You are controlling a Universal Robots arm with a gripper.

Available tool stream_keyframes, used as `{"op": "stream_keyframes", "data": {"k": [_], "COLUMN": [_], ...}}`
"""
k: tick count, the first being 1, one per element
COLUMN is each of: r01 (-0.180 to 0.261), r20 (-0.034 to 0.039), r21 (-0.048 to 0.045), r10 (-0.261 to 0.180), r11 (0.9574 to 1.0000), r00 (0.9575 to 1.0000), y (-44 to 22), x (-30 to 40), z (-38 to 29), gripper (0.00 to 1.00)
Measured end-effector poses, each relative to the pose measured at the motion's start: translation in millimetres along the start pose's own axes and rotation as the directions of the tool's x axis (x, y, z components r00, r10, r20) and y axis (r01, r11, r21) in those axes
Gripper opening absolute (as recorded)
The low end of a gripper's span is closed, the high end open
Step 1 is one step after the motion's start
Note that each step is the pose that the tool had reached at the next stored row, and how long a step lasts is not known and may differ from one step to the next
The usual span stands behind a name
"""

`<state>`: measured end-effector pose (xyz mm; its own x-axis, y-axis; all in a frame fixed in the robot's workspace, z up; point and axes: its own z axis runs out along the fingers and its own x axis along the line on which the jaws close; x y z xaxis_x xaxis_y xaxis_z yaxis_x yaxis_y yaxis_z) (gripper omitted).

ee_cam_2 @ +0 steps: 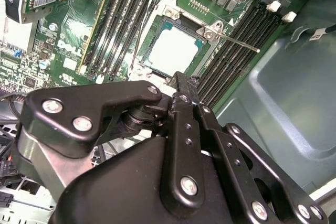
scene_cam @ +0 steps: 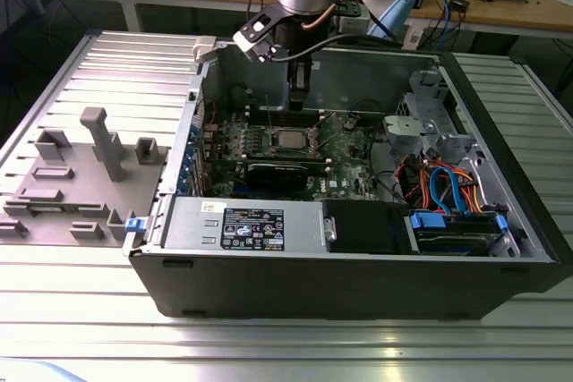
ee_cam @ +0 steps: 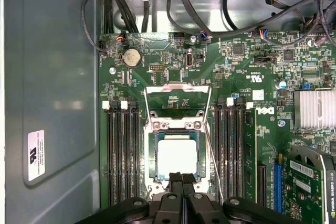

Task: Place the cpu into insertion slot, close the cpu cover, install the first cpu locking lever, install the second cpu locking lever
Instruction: 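Close the cpu cover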

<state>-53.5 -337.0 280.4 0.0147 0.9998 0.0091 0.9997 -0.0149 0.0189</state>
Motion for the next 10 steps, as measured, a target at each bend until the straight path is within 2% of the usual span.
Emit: {"op": "stream_keyframes", "data": {"k": [7, 10], "r01": [0.000, 0.000], "r20": [-0.0003, 0.0001], "r21": [-0.0001, 0.0004], "r10": [0.000, 0.000], "r11": [1.0000, 1.0000], "r00": [1.0000, 1.0000], "y": [0.3, 3.6], "x": [0.1, 0.1], "z": [-2.6, -2.7], "gripper": [0.11, 0.11]}}
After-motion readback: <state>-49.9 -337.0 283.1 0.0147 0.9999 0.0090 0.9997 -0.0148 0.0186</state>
